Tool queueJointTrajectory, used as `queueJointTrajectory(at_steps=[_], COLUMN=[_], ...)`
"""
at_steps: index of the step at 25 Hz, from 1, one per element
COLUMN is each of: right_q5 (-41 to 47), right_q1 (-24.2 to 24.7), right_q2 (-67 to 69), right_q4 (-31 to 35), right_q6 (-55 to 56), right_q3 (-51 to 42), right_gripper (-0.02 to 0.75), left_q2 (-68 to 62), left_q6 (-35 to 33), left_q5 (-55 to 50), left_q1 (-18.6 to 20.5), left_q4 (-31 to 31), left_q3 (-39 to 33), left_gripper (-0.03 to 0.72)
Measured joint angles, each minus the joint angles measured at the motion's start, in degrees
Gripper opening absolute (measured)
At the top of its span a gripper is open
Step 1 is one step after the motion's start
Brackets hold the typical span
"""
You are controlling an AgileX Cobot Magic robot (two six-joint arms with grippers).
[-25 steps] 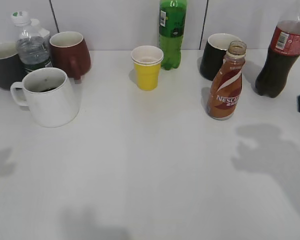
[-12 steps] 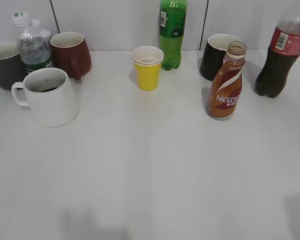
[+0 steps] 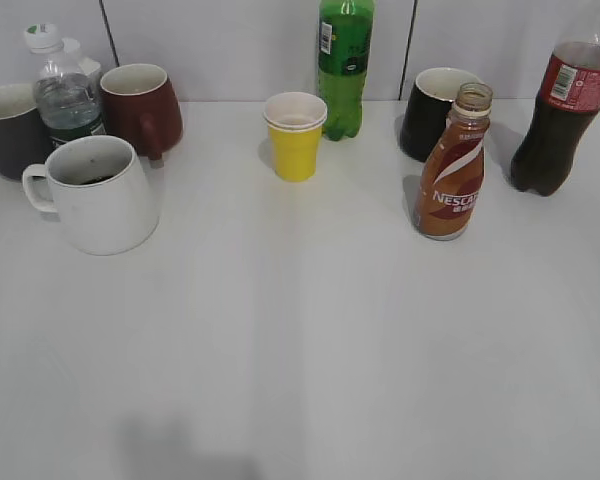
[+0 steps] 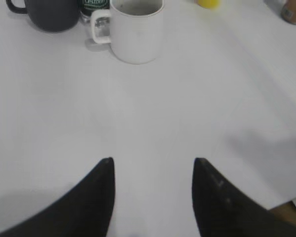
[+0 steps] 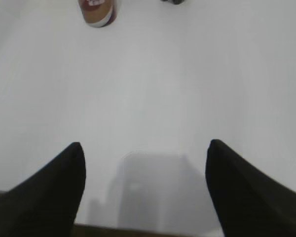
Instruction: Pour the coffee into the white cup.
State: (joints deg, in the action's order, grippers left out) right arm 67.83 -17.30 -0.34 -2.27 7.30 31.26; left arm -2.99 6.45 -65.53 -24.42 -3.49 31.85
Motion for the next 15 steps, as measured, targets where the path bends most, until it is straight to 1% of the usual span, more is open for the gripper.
queueJointTrajectory(at_steps=[3,8,15], right_q5=[-1.45,-6.64,-7.27], right_q1=[0.0,0.0,0.0], right_q2=[-0.1,-0.17,-0.17], right_q4=[-1.4,-2.93,-3.04], right_q6=[0.28,0.38,0.42], right_q3=[-0.4,-2.38,-2.46], right_gripper=[0.591,0.591,0.591], left_q2=[0.0,0.0,0.0], left_q6=[-0.06,-0.24,-0.24], left_q5=[1.91,3.93,4.11], left_q1=[0.0,0.0,0.0], left_q4=[0.02,0.02,0.02], left_q3=[-0.53,-1.72,-1.77], left_gripper=[0.391,0.391,0.389])
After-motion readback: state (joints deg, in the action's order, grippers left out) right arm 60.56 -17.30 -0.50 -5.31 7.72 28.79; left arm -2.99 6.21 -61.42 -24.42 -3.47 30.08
